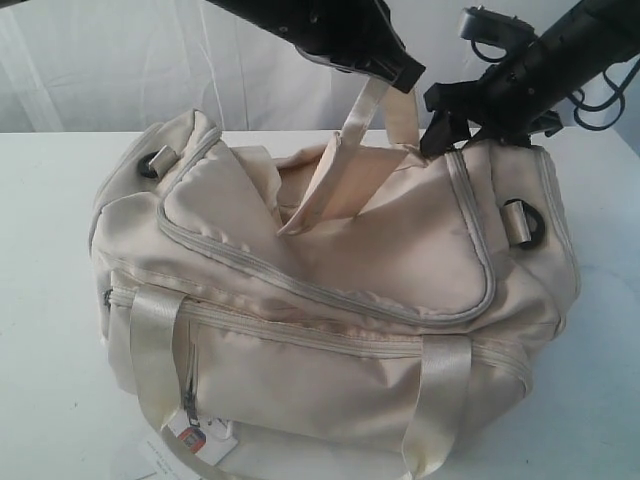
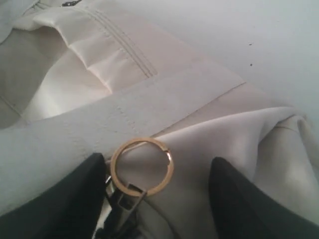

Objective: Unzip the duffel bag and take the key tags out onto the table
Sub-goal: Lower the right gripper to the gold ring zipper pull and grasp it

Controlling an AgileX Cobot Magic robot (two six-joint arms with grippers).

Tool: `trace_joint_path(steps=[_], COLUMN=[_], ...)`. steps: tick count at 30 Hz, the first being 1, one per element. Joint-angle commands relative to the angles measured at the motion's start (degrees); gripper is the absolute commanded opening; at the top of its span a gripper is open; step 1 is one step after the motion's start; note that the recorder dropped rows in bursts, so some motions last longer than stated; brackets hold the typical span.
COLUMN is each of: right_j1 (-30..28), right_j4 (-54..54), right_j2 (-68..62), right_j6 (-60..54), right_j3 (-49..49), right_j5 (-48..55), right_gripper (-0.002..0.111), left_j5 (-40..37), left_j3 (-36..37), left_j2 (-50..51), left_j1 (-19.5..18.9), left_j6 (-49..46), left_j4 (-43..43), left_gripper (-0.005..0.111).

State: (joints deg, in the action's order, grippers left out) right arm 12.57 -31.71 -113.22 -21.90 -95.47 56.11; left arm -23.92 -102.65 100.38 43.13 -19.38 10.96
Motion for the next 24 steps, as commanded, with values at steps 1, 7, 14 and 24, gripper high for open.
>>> trace_joint_path(steps=[1, 7, 14, 24], right_j1=[0.1, 0.0, 0.0, 0.0], right_j4=[-1.88, -2.81, -2.81, -2.81], right_j2=[-1.53, -1.53, -1.17, 0.82], right_j6=[0.28, 0.28, 0.28, -0.37], right_j3=[-0.09, -2.05, -5.04, -5.14], right_j5=[0.07, -1.08, 0.44, 2.29], right_gripper=[0.04, 0.024, 0.024, 0.024], left_j5=[1.87, 1.76, 1.57, 2.96], left_j3=[-0.67, -0.67, 0.61, 4.13], left_j2=[-1.67, -1.67, -1.67, 0.02], left_j1=[0.14, 0.14, 0.14, 0.14], left_j6=[-0.15, -0.13, -0.13, 0.0], left_j4=[1.86, 1.86, 1.86, 1.86], left_gripper=[0.0, 0.0, 0.0, 0.0])
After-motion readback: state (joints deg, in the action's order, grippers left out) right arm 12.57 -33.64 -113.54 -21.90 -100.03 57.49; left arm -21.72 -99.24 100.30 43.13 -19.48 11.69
